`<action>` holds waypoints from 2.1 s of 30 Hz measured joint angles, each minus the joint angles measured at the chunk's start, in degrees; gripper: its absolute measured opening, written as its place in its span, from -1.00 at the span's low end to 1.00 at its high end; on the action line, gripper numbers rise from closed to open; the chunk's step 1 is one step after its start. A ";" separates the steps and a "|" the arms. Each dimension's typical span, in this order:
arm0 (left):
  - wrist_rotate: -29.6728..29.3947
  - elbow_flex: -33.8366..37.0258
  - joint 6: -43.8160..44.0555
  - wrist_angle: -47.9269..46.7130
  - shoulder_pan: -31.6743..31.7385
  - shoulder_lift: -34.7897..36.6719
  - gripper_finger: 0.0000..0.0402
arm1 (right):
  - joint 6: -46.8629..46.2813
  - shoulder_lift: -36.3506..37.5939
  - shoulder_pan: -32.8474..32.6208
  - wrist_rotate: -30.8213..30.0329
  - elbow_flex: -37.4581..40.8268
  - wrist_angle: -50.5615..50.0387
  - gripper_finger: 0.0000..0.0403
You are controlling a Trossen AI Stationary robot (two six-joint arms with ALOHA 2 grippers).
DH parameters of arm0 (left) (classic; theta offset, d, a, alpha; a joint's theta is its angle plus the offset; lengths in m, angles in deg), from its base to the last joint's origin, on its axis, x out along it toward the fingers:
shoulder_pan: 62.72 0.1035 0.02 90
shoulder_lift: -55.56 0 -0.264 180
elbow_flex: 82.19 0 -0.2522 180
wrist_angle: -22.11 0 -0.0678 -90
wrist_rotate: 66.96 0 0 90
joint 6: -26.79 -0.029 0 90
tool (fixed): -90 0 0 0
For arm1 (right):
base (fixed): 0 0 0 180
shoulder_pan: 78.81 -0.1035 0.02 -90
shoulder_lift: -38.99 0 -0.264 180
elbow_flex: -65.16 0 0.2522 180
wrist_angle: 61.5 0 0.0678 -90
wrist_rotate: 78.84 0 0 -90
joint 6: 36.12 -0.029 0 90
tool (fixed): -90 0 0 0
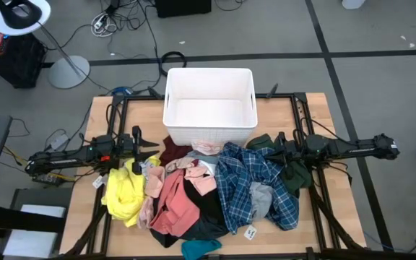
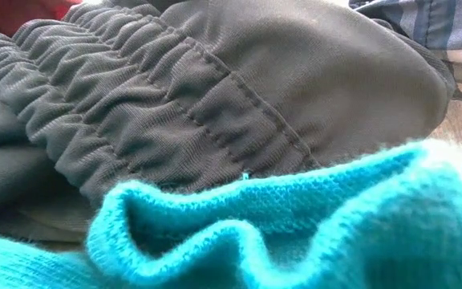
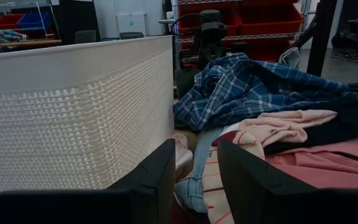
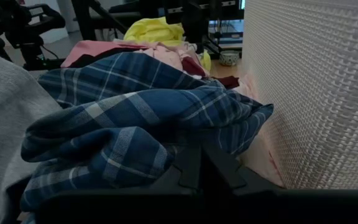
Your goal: Sort clothes
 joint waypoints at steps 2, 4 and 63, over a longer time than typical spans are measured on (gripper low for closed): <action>0.00 0.00 0.01 0.00 0.02 0.00 -0.37 | 0.00 -0.01 -0.01 0.00 0.02 -0.02 -0.95; -0.01 0.00 0.00 0.00 0.00 0.01 -0.37 | 0.00 -0.02 0.00 0.00 -0.01 -0.02 -0.95; -0.01 0.00 -0.01 -0.02 0.01 0.02 -0.37 | -10.24 -2.62 0.05 -14.34 -15.99 -18.48 -0.99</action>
